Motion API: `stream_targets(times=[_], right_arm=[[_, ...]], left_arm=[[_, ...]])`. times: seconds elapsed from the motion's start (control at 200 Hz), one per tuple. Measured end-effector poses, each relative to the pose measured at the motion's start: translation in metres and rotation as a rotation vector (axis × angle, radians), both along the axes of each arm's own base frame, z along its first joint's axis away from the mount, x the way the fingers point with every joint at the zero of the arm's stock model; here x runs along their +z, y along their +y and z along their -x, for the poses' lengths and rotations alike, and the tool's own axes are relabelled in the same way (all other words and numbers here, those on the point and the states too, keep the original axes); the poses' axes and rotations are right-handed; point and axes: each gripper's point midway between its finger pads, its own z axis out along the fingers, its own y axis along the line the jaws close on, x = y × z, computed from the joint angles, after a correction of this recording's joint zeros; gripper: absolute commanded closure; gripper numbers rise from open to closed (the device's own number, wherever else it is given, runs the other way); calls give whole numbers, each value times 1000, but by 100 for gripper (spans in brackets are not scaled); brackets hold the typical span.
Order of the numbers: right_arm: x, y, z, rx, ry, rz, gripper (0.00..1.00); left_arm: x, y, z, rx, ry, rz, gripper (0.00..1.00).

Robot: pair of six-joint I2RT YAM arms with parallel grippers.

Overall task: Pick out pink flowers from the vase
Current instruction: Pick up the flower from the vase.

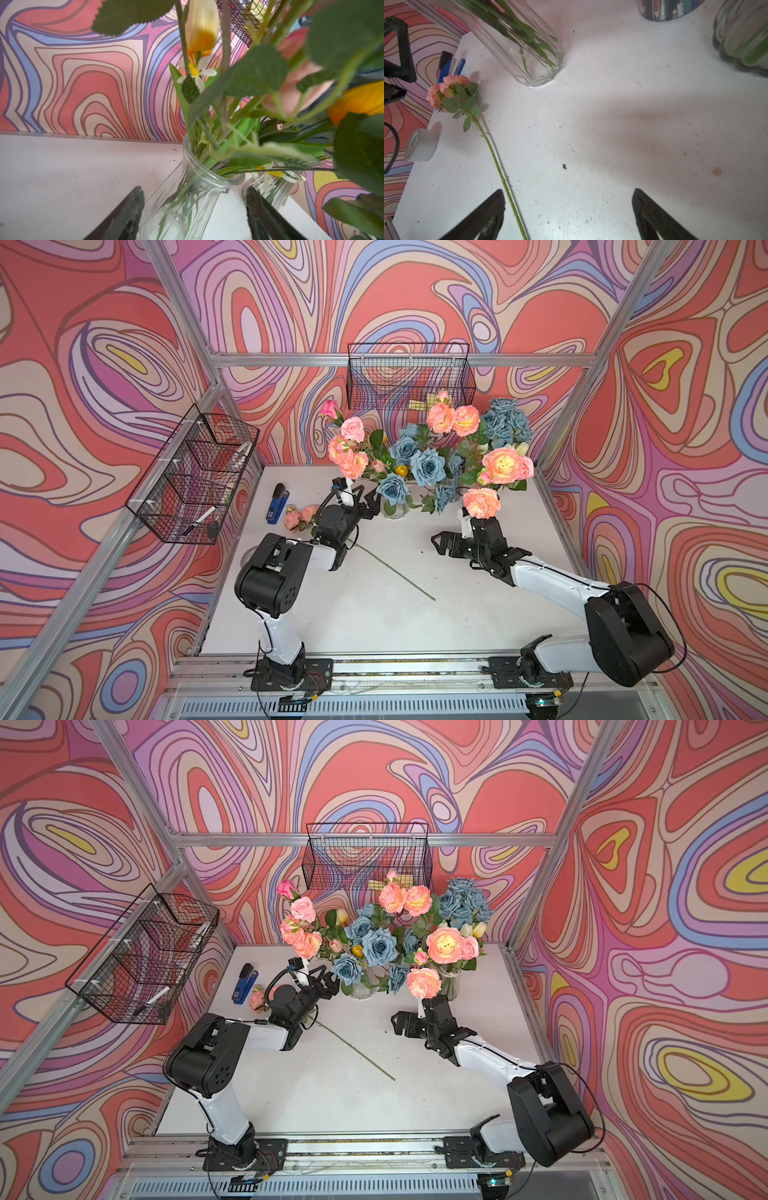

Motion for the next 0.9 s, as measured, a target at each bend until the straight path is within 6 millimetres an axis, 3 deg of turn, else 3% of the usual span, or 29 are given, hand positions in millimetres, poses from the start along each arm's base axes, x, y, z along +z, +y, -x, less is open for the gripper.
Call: stream_targets(times=[0.24,0.581,0.896], right_arm=[[-6,1,-3,-1,21,14,4],[-13,1,-4,0,42,24,4],[-11,2,-5,-1,37,22,4]], left_arm=[[1,-5,-11,-12,4,26,34],[18,-14,-23,-34,-21,75,35],[11,-16,-31,-30,-7,87,53]])
